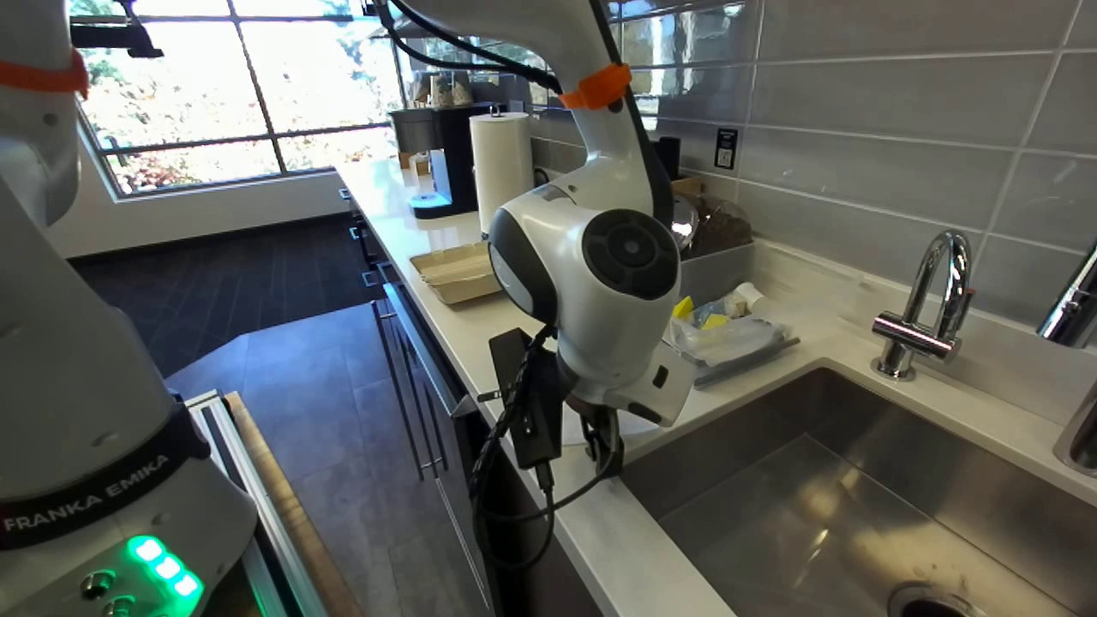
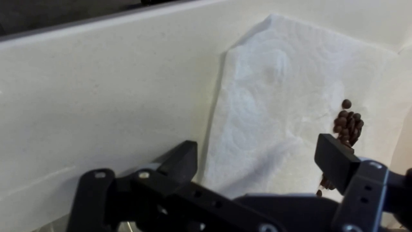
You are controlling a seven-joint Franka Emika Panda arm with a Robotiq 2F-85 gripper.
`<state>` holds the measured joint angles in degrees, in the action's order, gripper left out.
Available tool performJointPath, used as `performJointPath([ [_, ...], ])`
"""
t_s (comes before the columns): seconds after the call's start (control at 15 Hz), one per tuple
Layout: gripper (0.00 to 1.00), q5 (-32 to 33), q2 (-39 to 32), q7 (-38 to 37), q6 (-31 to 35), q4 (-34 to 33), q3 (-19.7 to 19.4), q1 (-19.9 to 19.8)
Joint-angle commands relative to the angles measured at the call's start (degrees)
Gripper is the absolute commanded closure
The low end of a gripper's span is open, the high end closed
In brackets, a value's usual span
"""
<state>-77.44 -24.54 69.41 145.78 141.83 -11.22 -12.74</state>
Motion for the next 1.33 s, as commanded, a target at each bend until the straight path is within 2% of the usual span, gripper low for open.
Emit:
performJointPath([
  [0.0, 0.0, -2.2, -2.1, 1.9, -0.5, -1.4, 1.7, 0.0],
  [1.0, 0.0, -3.8, 0.3, 1.2, -2.5, -1.4, 4.9, 0.6],
  [1.27, 0.0, -3.8, 0.1, -1.0, 0.0, -2.4, 4.7, 2.6],
])
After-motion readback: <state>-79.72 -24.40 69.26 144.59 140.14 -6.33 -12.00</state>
